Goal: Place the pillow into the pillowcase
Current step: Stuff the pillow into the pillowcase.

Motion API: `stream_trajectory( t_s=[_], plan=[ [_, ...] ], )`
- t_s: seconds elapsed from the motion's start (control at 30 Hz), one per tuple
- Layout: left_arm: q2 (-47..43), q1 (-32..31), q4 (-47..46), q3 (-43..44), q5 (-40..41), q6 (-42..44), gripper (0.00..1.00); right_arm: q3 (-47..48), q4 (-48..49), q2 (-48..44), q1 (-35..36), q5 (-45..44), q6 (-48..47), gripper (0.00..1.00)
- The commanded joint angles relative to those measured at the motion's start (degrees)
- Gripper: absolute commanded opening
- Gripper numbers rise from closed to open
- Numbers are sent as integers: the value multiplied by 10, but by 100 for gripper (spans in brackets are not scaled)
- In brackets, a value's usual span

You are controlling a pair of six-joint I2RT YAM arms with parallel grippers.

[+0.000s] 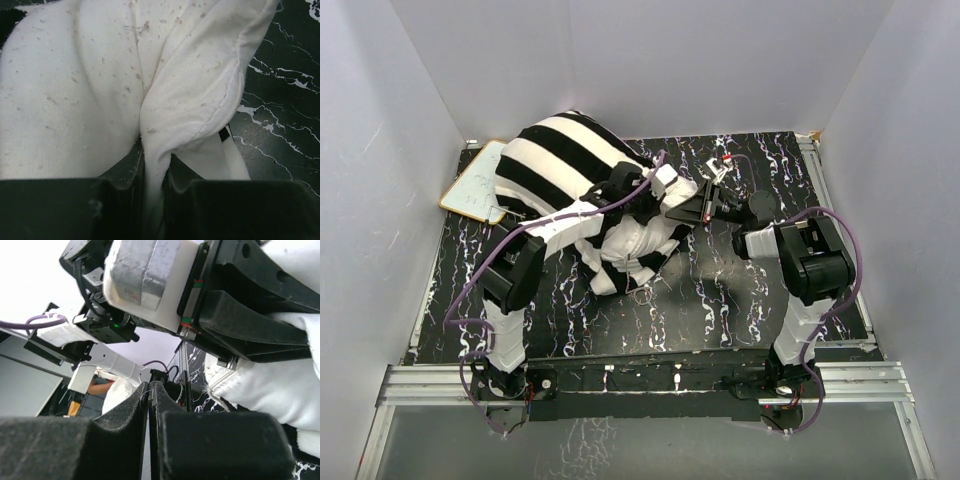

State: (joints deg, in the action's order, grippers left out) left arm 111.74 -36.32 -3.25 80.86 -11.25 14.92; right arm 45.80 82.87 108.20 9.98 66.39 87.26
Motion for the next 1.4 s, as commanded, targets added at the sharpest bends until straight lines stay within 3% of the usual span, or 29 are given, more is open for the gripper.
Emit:
stream_trajectory(
  t_s=[0.0,0.07,0.1,0.13,0.17,0.2,0.23,0.43,0.5,0.63,0.8,0.87,1.0,1.37],
  plan=[
    [-5,58,19,6,12,-17,0,16,136,9,-9,30,-20,8],
    [-13,61,22,15,-1,-19,0,-7,25,-27,-13,42,-120,13],
    [-16,62,25,18,-9,-20,0,-18,-114,-66,-15,31,-228,22],
    [-17,62,29,21,-18,-22,0,-15,-309,-119,-14,-9,-377,48],
    [-18,62,34,25,-27,-23,0,3,-507,-159,-12,-73,-542,68],
    [-19,62,37,28,-33,-25,0,13,-610,-181,-6,-123,-647,81],
    [-20,62,41,31,-38,-27,0,13,-627,-184,-13,-130,-669,84],
    [-39,62,54,58,-55,-35,0,-61,-416,-113,-58,-94,-407,86],
    [-47,62,63,73,-55,-35,0,-67,-407,-100,-55,-109,-366,86],
    [-62,63,72,98,-60,-36,0,-73,-488,-106,-19,-228,-320,91],
    [-63,62,83,130,-71,-43,0,-76,-393,-46,5,-256,-220,91],
    [-64,62,86,136,-73,-45,0,-62,-388,-15,15,-264,-199,88],
    [-65,62,96,148,-74,-42,0,-46,-424,5,31,-283,-195,70],
    [-70,62,96,151,-100,-60,0,20,-323,72,55,-301,-129,75]
  ],
)
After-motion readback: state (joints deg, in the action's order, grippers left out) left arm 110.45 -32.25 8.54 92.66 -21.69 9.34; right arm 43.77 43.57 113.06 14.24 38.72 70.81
